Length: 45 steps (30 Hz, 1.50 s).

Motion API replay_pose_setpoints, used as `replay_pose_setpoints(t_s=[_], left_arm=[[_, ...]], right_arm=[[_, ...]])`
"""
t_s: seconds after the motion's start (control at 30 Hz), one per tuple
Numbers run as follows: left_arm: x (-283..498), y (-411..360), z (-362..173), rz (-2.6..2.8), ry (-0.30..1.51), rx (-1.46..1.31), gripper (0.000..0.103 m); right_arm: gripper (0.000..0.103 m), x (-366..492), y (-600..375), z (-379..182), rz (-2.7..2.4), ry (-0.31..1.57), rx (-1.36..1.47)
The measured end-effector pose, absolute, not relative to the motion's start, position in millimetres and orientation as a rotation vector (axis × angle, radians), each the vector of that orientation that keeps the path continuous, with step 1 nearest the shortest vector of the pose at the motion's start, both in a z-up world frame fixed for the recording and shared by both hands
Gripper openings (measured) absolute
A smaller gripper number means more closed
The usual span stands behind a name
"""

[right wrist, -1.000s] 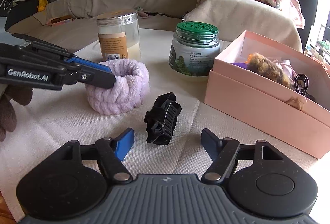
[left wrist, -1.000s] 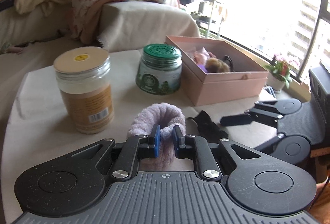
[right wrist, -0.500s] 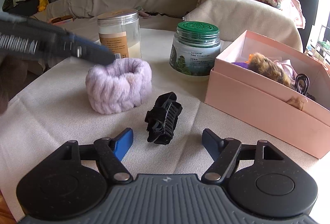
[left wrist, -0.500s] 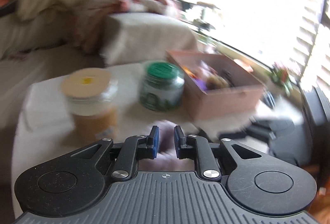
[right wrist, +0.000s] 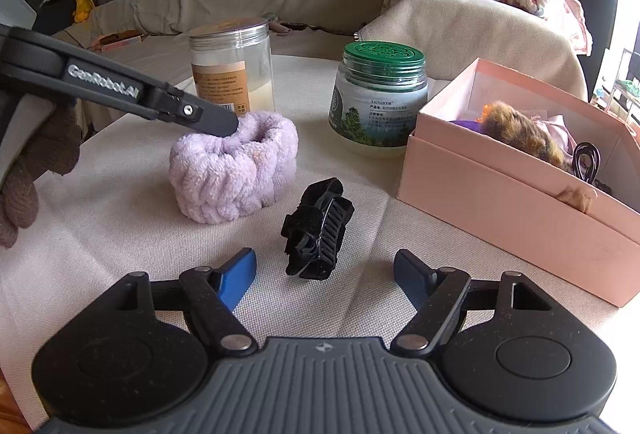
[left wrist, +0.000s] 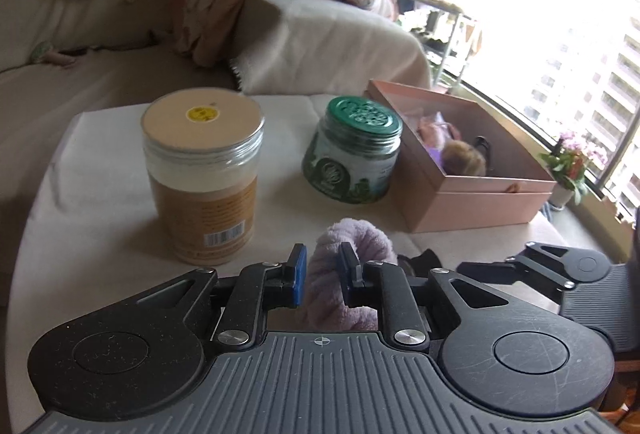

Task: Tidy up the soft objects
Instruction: 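Grasp the black claw clip with the right tool while the left tool holds the headband, then carry the headband and claw clip into the pink box and open both tools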

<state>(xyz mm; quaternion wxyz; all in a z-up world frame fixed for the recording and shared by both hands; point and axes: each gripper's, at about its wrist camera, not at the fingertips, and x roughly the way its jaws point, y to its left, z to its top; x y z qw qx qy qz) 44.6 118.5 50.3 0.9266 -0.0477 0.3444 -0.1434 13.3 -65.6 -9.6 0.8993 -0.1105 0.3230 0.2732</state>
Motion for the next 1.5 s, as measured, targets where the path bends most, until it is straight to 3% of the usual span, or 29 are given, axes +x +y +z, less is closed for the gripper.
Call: replay_pose_setpoints(t_s=[0.57, 0.73, 0.83, 0.93, 1.07, 1.5], left_arm=[[49, 113, 42, -0.255, 0.736, -0.022, 0.022], [54, 112, 31, -0.271, 0.759, -0.07, 0.03], [57, 115, 29, -0.265, 0.766, -0.103, 0.03], [56, 116, 30, -0.263, 0.771, -0.11, 0.029], [51, 116, 30, -0.256, 0.762, -0.105, 0.028], [4, 102, 42, -0.31, 0.689, -0.117, 0.021]], right_arm=[[0.078, 13, -66, -10, 0.564, 0.669, -0.228], [0.078, 14, -66, -9, 0.533, 0.672, -0.224], [0.071, 14, -63, -6, 0.51, 0.661, -0.234], [0.049, 15, -56, -3, 0.506, 0.652, -0.256], [0.03, 18, -52, 1, 0.485, 0.629, -0.282], [0.029, -21, -102, 43, 0.451, 0.54, -0.177]])
